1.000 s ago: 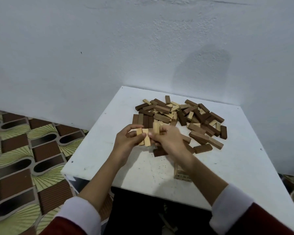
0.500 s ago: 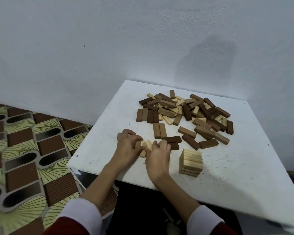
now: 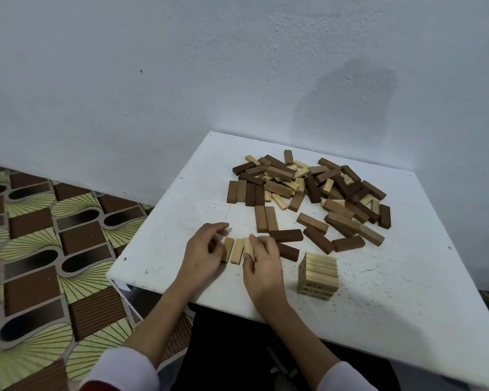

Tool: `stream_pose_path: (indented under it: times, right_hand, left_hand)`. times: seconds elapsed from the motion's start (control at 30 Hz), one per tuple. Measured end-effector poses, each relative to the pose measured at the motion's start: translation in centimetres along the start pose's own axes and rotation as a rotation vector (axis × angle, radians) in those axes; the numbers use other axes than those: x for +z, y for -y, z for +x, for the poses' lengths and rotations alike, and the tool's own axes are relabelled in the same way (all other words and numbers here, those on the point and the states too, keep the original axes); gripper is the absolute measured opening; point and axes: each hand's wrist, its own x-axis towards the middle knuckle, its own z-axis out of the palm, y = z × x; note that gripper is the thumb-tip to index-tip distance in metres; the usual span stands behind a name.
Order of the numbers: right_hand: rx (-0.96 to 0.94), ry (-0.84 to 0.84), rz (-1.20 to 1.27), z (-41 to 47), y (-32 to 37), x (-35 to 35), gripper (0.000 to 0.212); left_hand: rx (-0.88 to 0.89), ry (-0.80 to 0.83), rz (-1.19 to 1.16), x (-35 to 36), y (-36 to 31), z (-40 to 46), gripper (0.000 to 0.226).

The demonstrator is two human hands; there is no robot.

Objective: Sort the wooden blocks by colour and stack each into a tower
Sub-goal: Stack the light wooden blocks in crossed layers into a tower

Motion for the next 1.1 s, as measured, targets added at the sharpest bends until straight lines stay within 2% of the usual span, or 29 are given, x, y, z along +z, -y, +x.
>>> stream_pose_path:
  times: [0.13,0.23,0.37,0.47,0.73,1.1]
  right_hand:
    - [0.037,-0.035,0.034,0.1,-0.1,0.2,0.041]
    - [0.036,0.008,0.036,0.2,-0.1,-0.1,0.043]
    - [0.051,0.025,0.126,0.1,-0.3,-0.2,0.050]
    - [0.038,0.049,0.148,0.0,-0.7,-0.2,0.059]
    - [0.022,0.108,0.146,0.2,-0.8,-0.4,0.083]
    - [-0.065,0.159,0.147,0.4,-1.1,-0.9,0.079]
  left_hand:
    - [0.019,0.073,-0.042,0.0,-0.3,-0.2,0.054]
    - [0.037,0.135,-0.081,-0.2,-0.8,-0.4,0.056]
    - [0.101,0.274,0.029,-0.5,0.0,-0.2,0.074]
    - [0.148,0.270,0.078,-0.2,0.8,0.1,0.072]
    - [0.120,0.292,0.055,-0.3,0.8,0.3,0.075]
    - [0.124,0.389,0.077,-0.9,0.5,0.6,0.076]
